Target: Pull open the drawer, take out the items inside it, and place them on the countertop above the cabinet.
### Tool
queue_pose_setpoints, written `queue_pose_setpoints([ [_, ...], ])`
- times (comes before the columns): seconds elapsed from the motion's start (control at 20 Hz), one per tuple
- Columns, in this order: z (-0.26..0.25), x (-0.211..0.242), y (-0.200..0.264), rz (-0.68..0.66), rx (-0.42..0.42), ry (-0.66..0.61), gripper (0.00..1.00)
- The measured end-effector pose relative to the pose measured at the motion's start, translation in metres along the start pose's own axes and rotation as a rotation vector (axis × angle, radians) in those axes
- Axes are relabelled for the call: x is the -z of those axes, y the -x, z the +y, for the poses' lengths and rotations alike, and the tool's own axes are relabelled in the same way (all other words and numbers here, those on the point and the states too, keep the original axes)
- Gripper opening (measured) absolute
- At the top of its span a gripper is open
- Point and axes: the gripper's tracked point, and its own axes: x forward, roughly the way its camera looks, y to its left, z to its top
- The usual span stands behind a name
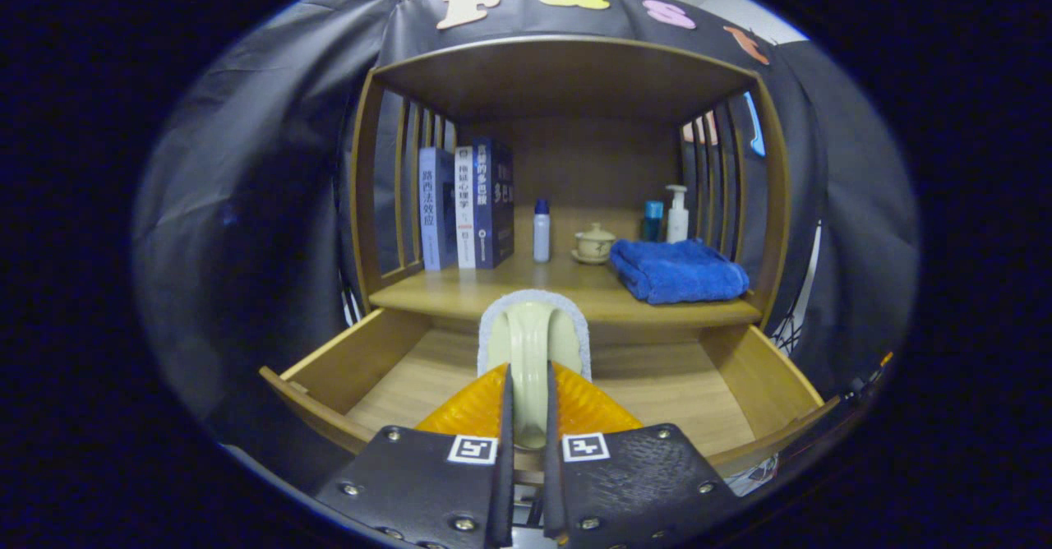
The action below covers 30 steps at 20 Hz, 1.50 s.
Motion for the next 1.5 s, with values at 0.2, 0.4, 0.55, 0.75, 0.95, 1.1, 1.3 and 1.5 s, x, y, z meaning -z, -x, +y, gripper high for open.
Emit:
queue_pose_setpoints([
  [0.2, 0.000, -0.039, 0.007, -0.077, 0.033, -0.014, 0.15],
  [0.4, -0.001, -0.080, 0.003, -0.138, 0.048, -0.010, 0.14],
  [0.55, 0.000, -0.104, -0.010, -0.150, 0.051, 0.022, 0.15],
  [0.75, 0.001, -0.134, -0.037, -0.146, 0.058, 0.083, 0.15],
  [0.95, 0.011, -0.137, -0.074, -0.042, 0.030, 0.101, 0.15],
  [1.1, 0.010, -0.118, -0.104, 0.088, 0.034, 0.079, 0.15],
  [1.3, -0.003, -0.072, -0.140, 0.260, 0.084, -0.021, 0.15],
  [1.5, -0.014, -0.029, -0.168, 0.365, 0.086, -0.121, 0.15],
])
